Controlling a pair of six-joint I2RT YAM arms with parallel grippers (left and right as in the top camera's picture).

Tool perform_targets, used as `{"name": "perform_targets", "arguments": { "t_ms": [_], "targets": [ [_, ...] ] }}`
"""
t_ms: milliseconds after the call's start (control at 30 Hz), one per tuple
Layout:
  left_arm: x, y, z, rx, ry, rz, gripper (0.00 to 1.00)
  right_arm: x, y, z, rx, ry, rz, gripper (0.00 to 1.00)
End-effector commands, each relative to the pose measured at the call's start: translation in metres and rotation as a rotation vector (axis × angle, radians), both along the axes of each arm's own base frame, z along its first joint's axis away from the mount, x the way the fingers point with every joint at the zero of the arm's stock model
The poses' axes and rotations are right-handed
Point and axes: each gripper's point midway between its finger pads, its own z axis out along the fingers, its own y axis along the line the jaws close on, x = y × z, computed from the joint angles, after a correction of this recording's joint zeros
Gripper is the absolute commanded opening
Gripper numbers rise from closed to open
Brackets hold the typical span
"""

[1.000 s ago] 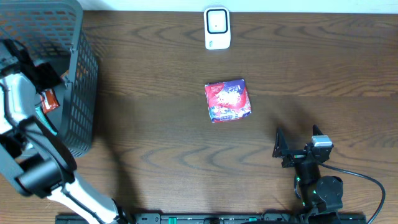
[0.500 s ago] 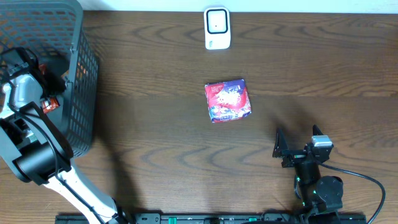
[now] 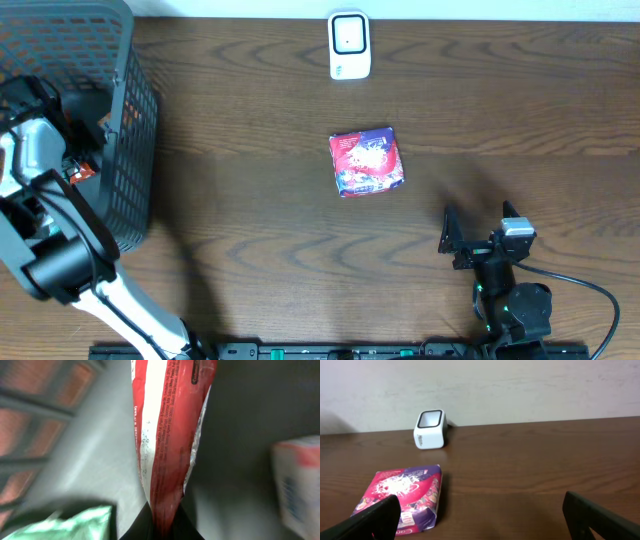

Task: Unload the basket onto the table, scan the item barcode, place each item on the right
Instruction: 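Reach the left gripper into the basket and grasp the red candy bar, then carry the candy bar out and drop it beside the snack bag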

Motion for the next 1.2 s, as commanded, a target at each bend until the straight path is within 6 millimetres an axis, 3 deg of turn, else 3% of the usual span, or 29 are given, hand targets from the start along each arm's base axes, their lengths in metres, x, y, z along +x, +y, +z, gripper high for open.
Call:
{"name": "perform_targets", "arguments": {
  "t_ms": [0,100,200,433,500,633,733,867,1000,1167],
  "targets": [
    [0.009,-0.001,0.094,0.073,-0.211,0.032,0.07,0.0,-0.004,0.0,-0.009,-0.002,-0.018,0.99],
    [0.012,-0.014,0.157,0.094,-0.372,-0.015,0.07,0.0,-0.004,0.0,-0.009,-0.002,-0.018,0.99],
    [0.009,-0.031,0.208,0.102,-0.497,-0.065,0.07,0.0,-0.004,0.0,-0.009,-0.002,-0.018,0.99],
    [0.008,-0.106,0.323,-0.109,-0.905,-0.196,0.07,0.0,-0.004,0.0,-0.009,-0.002,-0.018,0.99],
    [0.004,-0.128,0.346,-0.172,-0.98,-0.214,0.07,0.0,-0.004,0.0,-0.009,-0.002,-0.018,0.99],
    [-0.004,-0.177,0.373,-0.231,-1.036,-0.322,0.07,0.0,-0.004,0.0,-0.009,-0.002,-0.018,0.99],
    [-0.006,-0.214,0.378,-0.274,-1.032,-0.401,0.07,0.0,-0.004,0.0,-0.009,-0.002,-0.018,0.99],
    [-0.008,-0.271,0.361,-0.379,-0.943,-0.5,0.07,0.0,-0.004,0.0,-0.009,-0.002,-0.018,0.99],
    [-0.012,-0.324,0.32,-0.484,-0.769,-0.568,0.07,0.0,-0.004,0.0,-0.009,-0.002,-0.018,0.99],
    [-0.007,-0.362,0.259,-0.503,-0.547,-0.582,0.07,0.0,-0.004,0.0,-0.009,-0.002,-0.018,0.99]
  ]
}}
